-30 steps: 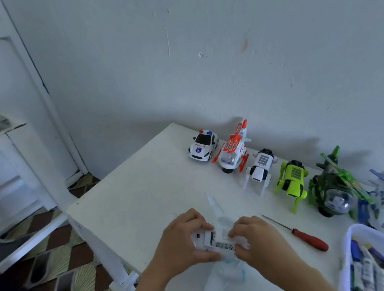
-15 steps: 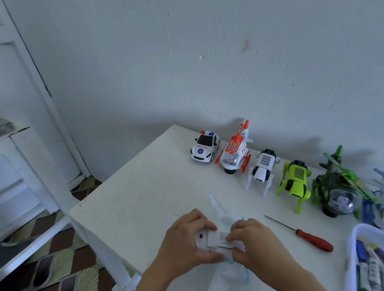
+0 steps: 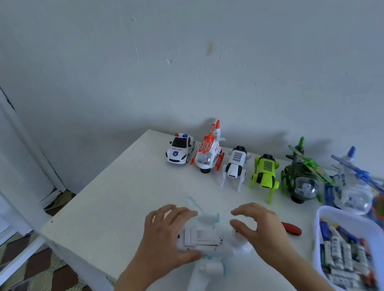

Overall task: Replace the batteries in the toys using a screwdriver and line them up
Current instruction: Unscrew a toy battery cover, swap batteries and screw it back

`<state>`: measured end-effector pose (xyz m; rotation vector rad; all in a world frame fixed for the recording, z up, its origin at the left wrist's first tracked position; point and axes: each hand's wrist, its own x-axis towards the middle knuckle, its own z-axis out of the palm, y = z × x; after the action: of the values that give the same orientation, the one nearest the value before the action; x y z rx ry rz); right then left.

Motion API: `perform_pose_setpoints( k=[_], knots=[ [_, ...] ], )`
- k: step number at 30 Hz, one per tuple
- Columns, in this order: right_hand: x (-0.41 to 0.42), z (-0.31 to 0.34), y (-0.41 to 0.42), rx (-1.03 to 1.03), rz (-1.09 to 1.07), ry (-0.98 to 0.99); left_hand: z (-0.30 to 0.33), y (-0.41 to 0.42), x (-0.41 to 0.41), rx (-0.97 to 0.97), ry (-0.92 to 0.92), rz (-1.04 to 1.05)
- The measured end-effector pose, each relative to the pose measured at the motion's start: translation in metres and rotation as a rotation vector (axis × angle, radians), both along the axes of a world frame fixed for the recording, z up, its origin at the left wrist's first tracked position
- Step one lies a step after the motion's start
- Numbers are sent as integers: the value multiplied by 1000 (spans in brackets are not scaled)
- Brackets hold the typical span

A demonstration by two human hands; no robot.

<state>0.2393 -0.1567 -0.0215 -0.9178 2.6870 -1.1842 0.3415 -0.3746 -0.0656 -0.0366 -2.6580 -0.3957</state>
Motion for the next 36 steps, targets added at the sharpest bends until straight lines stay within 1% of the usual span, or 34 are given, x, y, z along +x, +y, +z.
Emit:
perform_pose_setpoints(
  k=[1,3,5,8,12,18,22,24,31,36],
  knots=[
    [3,-8,5,-48,-23,-81,3,2,-2,-67,3,-40],
    [15,-29,9,-131,10,-283,10,7,-6,-173,-21,-160],
    [26,-51,8,-183,36,-346,15,13,-10,-247,-55,-259],
    [29,-69,8,-233,-17,-328,17,18,-17,-261,-93,-333],
    [25,-70,11,-257,-8,-297,16,20,-24,-291,-91,-369],
    [22,-75,11,-326,5,-305,13,17,-21,-431,-29,-410],
    [19,-80,11,-327,15,-313,15,20,-21,-557,29,-454],
    [18,-80,11,-328,20,-321,16,20,-21,-592,27,-459],
    [15,-82,10,-333,35,-318,17,25,-20,-610,10,-458],
    [14,-82,10,-342,51,-321,19,24,-17,-558,-18,-451]
  ],
)
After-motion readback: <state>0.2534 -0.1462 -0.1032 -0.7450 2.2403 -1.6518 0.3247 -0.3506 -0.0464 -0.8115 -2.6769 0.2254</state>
